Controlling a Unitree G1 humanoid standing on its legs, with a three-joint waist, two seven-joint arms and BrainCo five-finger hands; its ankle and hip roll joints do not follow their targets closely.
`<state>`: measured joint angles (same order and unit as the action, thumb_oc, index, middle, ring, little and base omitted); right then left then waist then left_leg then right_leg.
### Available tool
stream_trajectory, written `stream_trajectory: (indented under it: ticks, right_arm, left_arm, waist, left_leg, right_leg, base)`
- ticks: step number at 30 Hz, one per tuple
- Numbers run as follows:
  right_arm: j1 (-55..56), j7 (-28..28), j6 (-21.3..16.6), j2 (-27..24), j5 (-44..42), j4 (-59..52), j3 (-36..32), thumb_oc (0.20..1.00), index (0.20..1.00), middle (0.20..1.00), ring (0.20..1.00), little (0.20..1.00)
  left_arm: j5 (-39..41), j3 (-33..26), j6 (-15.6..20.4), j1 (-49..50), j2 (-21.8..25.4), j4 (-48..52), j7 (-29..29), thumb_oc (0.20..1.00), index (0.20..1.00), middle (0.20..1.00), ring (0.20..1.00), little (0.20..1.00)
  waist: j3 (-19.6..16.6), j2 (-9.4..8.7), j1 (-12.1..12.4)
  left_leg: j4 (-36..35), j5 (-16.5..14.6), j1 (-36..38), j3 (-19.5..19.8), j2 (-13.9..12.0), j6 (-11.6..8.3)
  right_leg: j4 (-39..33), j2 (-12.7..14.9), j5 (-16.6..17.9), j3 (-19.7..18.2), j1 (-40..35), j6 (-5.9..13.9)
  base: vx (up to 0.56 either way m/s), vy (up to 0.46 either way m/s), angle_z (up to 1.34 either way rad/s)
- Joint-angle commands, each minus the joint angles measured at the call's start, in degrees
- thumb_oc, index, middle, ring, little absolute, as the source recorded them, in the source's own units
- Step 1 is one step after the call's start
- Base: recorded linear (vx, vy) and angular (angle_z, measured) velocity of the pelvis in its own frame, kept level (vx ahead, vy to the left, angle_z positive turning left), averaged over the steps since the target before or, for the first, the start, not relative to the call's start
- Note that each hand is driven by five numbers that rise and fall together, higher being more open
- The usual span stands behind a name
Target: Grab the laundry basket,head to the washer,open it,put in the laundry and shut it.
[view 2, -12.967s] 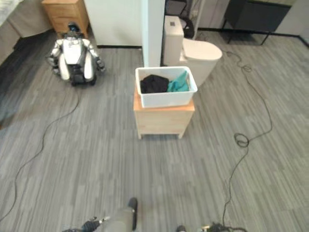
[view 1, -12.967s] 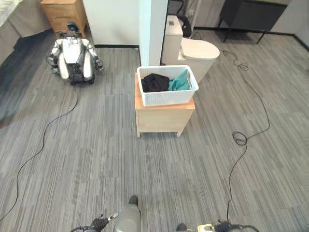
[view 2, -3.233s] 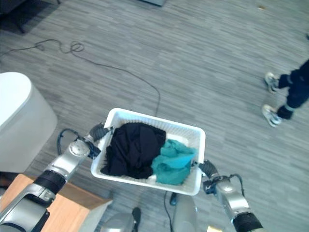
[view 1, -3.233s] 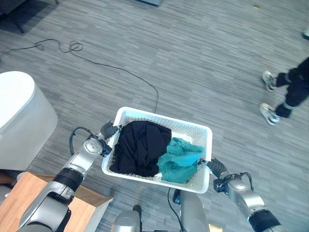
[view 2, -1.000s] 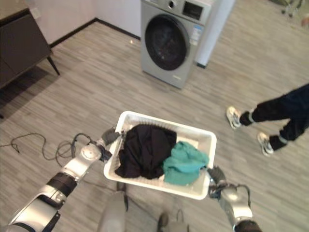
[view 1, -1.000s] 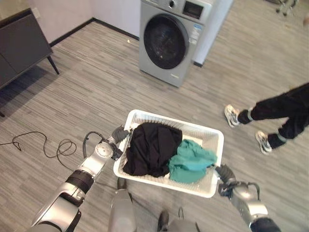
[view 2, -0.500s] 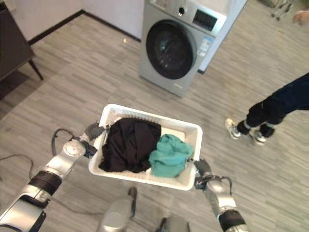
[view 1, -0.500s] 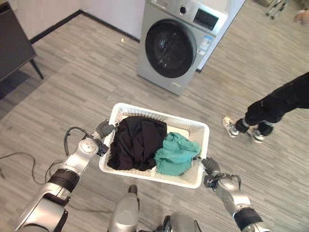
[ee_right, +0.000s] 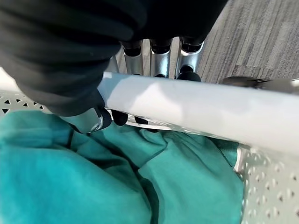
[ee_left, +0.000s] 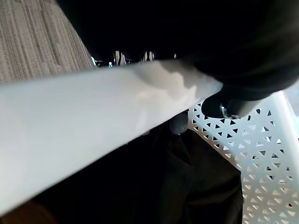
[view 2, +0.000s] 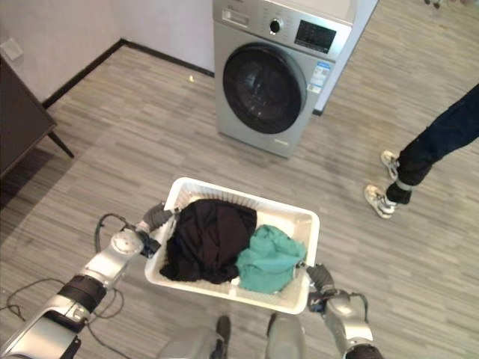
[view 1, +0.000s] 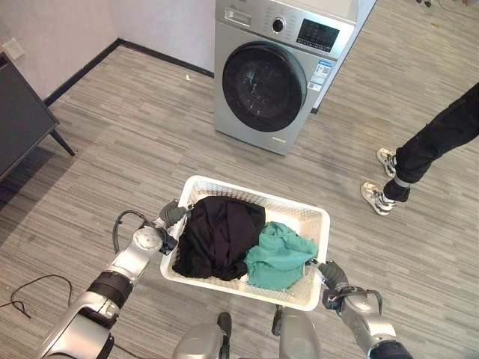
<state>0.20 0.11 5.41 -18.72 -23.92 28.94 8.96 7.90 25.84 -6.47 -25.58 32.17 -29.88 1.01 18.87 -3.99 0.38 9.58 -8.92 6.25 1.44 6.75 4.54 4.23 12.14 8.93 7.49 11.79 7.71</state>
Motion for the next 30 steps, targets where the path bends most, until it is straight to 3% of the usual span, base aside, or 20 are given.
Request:
stream_trajectory:
  ticks: [1,3,5,6,8,10,12,14,16,20,30]
  right_arm:
    - [0.44,2.19,-3.85,-6.79,-4.29,-1.91,-6.42,0.200,0.200,0.200,0.200,0.200]
    - [0.76,2.30,-3.97,-7.32,-4.85,-2.95,-5.69,0.200,0.200,0.200,0.200,0.200]
    - [0.76,2.25,-4.11,-7.59,-5.12,-3.49,-5.31,0.200,0.200,0.200,0.200,0.200]
    - [0.66,2.14,-4.19,-8.06,-5.68,-4.37,-4.99,0.200,0.200,0.200,0.200,0.200]
    - [0.83,1.57,-4.15,-8.64,-5.98,-5.01,-5.40,0.200,0.200,0.200,0.200,0.200]
    - [0.51,1.11,-4.42,-8.92,-5.64,-5.32,-5.56,0.200,0.200,0.200,0.200,0.200]
    - [0.33,0.52,-4.90,-8.74,-4.90,-5.08,-5.40,0.200,0.200,0.200,0.200,0.200]
    - [0.32,1.03,-4.38,-8.17,-4.16,-4.63,-5.41,0.200,0.200,0.200,0.200,0.200]
    - [0.11,1.25,-4.47,-7.39,-4.22,-4.22,-5.28,0.200,0.200,0.200,0.200,0.200]
    - [0.05,1.59,-4.29,-6.26,-3.53,-3.19,-4.83,0.200,0.200,0.200,0.200,0.200]
    - [0.63,1.87,-3.77,-5.77,-1.85,-3.28,-5.04,0.200,0.200,0.200,0.200,0.200]
  left_arm:
    - [-0.08,-6.04,3.51,-2.59,4.74,0.59,2.86,0.200,0.200,0.200,0.200,0.200]
    - [0.25,-6.68,3.24,-1.18,4.82,1.67,2.38,0.200,0.200,0.200,0.200,0.200]
    - [0.61,-6.90,3.08,-0.81,4.67,2.22,2.50,0.200,0.200,0.200,0.200,0.200]
    - [0.86,-7.37,2.81,-0.61,4.50,3.21,2.91,0.200,0.200,0.200,0.200,0.200]
    - [1.29,-7.23,2.86,-1.61,4.21,3.90,3.20,0.200,0.200,0.200,0.200,0.200]
    - [1.29,-6.66,3.22,-3.16,3.97,3.37,3.40,0.200,0.200,0.200,0.200,0.200]
    - [1.40,-5.49,3.65,-4.46,3.81,2.52,3.36,0.200,0.200,0.200,0.200,0.200]
    - [1.12,-5.35,3.51,-4.81,3.79,1.33,3.33,0.200,0.200,0.200,0.200,0.200]
    - [1.06,-5.27,3.66,-4.22,3.75,0.96,3.13,0.200,0.200,0.200,0.200,0.200]
    - [1.70,-4.90,3.97,-3.97,3.82,0.56,2.93,0.200,0.200,0.200,0.200,0.200]
    - [1.76,-6.03,3.75,-2.41,4.38,1.84,2.67,0.200,0.200,0.200,0.200,0.200]
  waist:
    - [-4.88,-1.45,0.87]
    - [-4.52,-1.68,1.50]
    - [-3.91,-1.93,2.04]
    - [-2.99,-2.17,2.55]
    - [-2.00,-2.64,2.83]
    - [-1.72,-2.86,3.19]
    - [-1.78,-1.75,4.16]
    - [-2.84,-1.24,4.48]
    - [-3.82,-1.09,4.83]
    - [-5.18,-1.03,4.96]
    - [-6.07,-0.99,5.04]
  left_leg:
    - [9.48,-2.03,-1.32,4.33,-13.98,-7.53]
    - [20.01,1.80,-6.16,5.51,-16.27,-7.57]
    - [25.04,3.05,-8.65,6.93,-15.97,-6.73]
    - [28.54,5.24,-11.64,7.23,-16.24,-5.68]
    - [24.73,5.46,-15.30,4.70,-17.53,-5.22]
    - [16.87,4.35,-17.71,2.22,-17.10,-5.93]
    - [6.00,8.76,-18.35,0.79,-16.69,-7.48]
    - [-0.34,9.49,-15.28,0.10,-16.51,-8.09]
    - [-1.07,9.37,-14.38,1.36,-14.75,-8.20]
    - [-3.21,9.23,-12.58,-0.09,-13.49,-7.57]
    - [-7.28,8.81,-9.28,-1.59,-12.07,-6.18]
  right_leg:
    - [3.73,-1.12,-5.69,-0.65,-4.02,2.74]
    - [2.78,-2.88,-6.68,1.84,-6.74,0.63]
    - [2.33,-4.05,-7.16,1.81,-7.82,-0.52]
    - [1.96,-5.94,-8.68,2.10,-9.20,-1.97]
    - [1.29,-6.32,-9.94,3.16,-10.42,-2.45]
    - [0.42,-6.57,-10.52,3.66,-11.31,-2.10]
    - [-0.09,-7.45,-11.13,4.12,-12.18,-1.60]
    - [-0.02,-7.41,-11.54,4.05,-12.82,-0.95]
    - [-0.27,-6.47,-11.38,3.73,-13.19,-0.73]
    - [-1.34,-4.90,-10.99,3.24,-13.79,-0.02]
    - [-1.68,-3.30,-10.40,3.38,-13.52,1.34]
  base:
    - [0.32,-0.393,0.43]
    - [0.26,-0.433,0.50]
    - [0.10,-0.243,0.16]
    - [0.07,-0.212,-0.27]
    - [0.09,-0.178,-0.24]
    - [0.12,0.000,0.02]
    - [0.16,0.097,0.11]
    - [0.21,0.125,-0.06]
    - [0.19,0.133,-0.49]
    - [0.12,0.130,-0.23]
    - [0.05,0.074,-0.07]
